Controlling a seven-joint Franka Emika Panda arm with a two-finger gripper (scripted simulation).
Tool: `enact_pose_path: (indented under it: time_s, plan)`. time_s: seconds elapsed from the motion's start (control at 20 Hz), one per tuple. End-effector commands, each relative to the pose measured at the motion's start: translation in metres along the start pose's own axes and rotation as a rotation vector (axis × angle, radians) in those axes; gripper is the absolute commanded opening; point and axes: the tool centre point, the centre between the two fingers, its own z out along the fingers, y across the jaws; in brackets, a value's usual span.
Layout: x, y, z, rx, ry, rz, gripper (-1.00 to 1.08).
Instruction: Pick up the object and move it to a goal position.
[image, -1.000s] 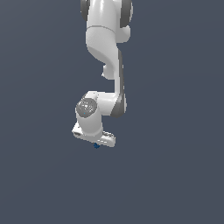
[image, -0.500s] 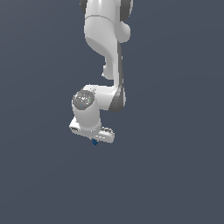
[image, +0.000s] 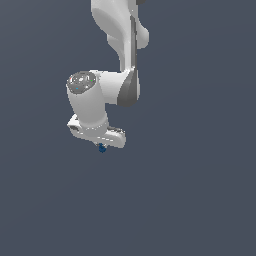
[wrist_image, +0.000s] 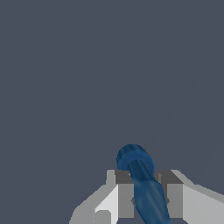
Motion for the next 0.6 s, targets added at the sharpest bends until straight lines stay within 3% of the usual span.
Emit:
enact_pose_path:
  time_s: [0.0, 0.55]
  plan:
    - [-0.006, 0.009, -0.029, 0.000, 0.001, 0.000, -1.00]
    - [-0.034, 0.048, -0.158, 0.001, 0.001, 0.001, -1.00]
